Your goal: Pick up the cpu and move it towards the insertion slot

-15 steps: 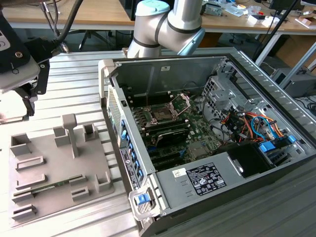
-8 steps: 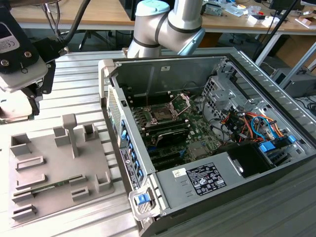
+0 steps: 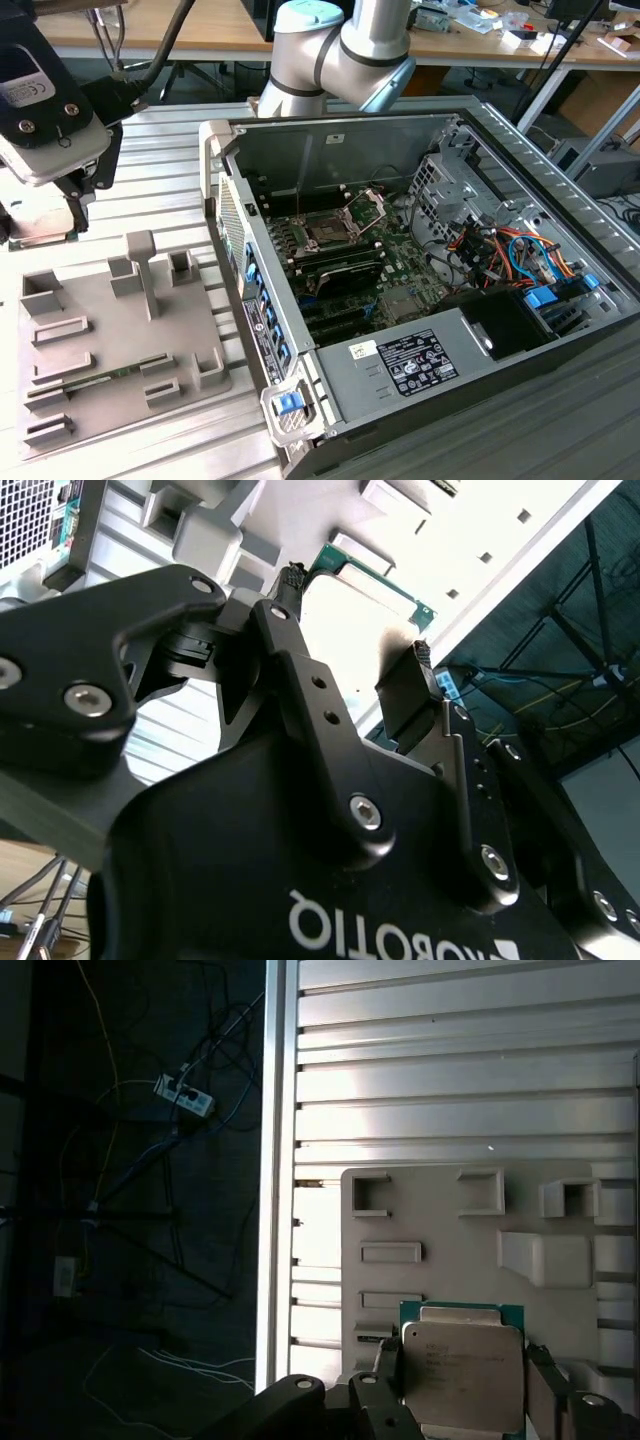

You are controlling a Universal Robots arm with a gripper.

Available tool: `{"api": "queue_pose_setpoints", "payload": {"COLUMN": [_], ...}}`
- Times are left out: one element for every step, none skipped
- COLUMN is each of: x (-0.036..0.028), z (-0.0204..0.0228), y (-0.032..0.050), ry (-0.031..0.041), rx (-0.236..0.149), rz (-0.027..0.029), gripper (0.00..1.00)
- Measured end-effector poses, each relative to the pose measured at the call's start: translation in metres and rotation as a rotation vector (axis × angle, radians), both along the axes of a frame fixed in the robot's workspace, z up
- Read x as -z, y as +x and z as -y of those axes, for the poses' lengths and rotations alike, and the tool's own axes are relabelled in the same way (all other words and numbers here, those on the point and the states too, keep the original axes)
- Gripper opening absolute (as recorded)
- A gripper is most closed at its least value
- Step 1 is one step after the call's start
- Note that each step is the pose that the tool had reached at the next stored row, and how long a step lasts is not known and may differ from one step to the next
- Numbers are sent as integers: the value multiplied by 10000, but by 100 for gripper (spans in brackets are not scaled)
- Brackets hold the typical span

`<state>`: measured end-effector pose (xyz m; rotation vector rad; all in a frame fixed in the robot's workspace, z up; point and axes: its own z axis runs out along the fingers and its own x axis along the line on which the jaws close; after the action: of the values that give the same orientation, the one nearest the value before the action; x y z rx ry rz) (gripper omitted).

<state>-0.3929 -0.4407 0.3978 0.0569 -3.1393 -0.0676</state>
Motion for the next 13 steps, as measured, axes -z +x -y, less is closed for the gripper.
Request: {"api": "queue_pose_setpoints", "payload": {"x": [0,0,0,1,0,0,1,0,0,0,0,0,0], "z": [0,0,0,0,0,0,0,0,0,0,0,0,0], "y": [8,17,32,42,50,62,70,78,90,98,108,117,129], "ry": [0,0,1,1,1,0,1,0,0,1,0,-1,0], "rx": [0,0,0,0,0,0,0,0,0,0,0,0,0], "rz": [1,1,1,1,1,1,1,0,1,1,0,-1,0], "gripper": [55,55,55,55,55,55,55,55,55,55,55,55,55]}}
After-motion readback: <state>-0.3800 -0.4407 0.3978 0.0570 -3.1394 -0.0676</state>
